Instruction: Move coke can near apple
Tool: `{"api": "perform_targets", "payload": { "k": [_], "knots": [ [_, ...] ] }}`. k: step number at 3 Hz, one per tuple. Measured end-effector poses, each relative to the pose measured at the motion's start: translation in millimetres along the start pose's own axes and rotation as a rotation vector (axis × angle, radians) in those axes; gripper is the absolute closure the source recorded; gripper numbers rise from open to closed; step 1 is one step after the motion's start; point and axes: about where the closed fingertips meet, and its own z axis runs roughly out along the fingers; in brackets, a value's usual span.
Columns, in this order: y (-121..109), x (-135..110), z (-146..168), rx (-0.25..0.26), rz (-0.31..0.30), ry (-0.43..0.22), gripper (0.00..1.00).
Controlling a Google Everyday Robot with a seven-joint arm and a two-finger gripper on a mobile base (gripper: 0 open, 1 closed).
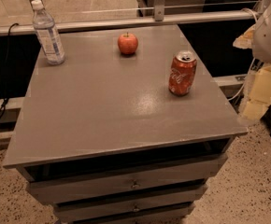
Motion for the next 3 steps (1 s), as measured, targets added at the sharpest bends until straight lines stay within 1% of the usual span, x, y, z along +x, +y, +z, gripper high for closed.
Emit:
{"api": "perform_targets", "payload": {
  "k": [1, 2, 3],
  "knots": [
    [-0.1, 0.0, 0.0, 0.0, 0.0, 0.0, 0.0],
    [-11.2, 2.2, -2.1, 0.031, 0.003, -0.029, 0.0],
    [-50.5, 12.8, 14.5, 0.079, 0.04, -0.1, 0.0]
  ]
}}
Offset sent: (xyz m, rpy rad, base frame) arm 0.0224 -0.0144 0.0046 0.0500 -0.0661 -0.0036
